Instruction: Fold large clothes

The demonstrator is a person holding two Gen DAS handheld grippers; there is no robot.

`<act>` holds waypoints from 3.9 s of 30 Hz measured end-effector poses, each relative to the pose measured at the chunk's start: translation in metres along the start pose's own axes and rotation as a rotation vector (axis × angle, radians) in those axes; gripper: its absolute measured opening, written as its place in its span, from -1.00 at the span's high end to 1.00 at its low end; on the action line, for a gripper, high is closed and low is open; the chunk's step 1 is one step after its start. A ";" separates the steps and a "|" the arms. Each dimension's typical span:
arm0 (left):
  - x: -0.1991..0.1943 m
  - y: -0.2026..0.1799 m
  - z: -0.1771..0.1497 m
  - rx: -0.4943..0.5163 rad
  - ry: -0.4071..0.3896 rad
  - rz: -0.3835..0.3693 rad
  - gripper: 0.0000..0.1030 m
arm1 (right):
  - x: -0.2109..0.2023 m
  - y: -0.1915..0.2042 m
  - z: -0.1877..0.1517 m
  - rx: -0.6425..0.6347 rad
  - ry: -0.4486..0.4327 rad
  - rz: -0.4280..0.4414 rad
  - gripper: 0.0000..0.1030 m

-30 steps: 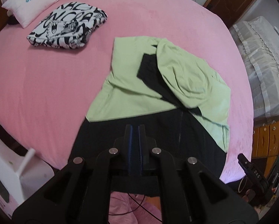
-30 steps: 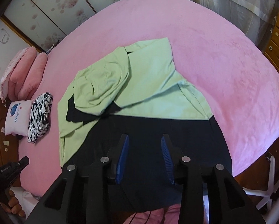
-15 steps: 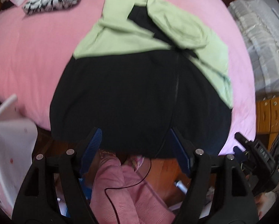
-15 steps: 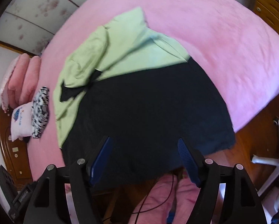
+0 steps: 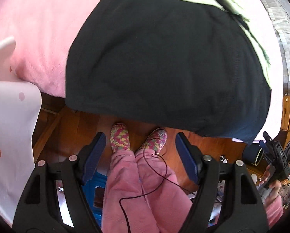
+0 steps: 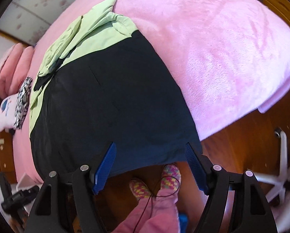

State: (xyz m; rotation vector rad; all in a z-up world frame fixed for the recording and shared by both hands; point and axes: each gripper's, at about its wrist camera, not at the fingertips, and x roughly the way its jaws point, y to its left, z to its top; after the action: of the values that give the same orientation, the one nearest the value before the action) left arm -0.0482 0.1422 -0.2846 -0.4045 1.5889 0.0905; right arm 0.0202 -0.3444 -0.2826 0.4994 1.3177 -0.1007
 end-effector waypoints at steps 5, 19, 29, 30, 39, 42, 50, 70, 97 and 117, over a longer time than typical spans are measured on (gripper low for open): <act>0.021 0.040 0.004 -0.052 0.025 -0.050 -0.38 | 0.017 -0.026 0.000 -0.054 -0.021 -0.041 -0.42; 0.043 0.117 0.023 -0.057 0.044 -0.181 -0.38 | 0.061 -0.050 0.007 -0.078 0.095 -0.034 -0.22; 0.068 0.124 0.028 0.009 0.047 -0.238 -0.38 | 0.059 -0.046 0.010 -0.144 0.169 -0.055 0.45; 0.071 0.126 0.028 0.003 0.048 -0.247 -0.37 | 0.059 -0.047 0.012 -0.143 0.174 -0.055 0.48; 0.083 0.127 0.027 -0.001 0.012 -0.306 0.26 | 0.043 -0.040 0.019 -0.126 0.177 0.028 0.63; 0.069 0.107 0.016 0.088 -0.047 -0.204 0.62 | 0.031 -0.034 0.018 -0.129 0.170 0.070 0.63; 0.016 0.099 -0.011 0.077 -0.147 -0.159 0.71 | 0.002 -0.013 0.030 -0.132 0.154 0.158 0.66; -0.153 0.042 0.009 -0.111 -0.375 -0.269 0.83 | -0.106 0.060 0.092 -0.058 -0.012 0.463 0.69; -0.260 -0.043 0.347 -0.178 -0.647 -0.421 0.83 | -0.119 0.123 0.392 0.085 -0.339 0.485 0.69; -0.084 -0.105 0.548 -0.080 -0.438 -0.153 0.81 | 0.112 0.129 0.541 0.089 -0.094 0.207 0.67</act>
State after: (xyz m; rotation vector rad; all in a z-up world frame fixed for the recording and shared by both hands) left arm 0.5061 0.2270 -0.2193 -0.5276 1.1222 0.1172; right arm 0.5811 -0.4256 -0.2625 0.6961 1.1664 -0.0109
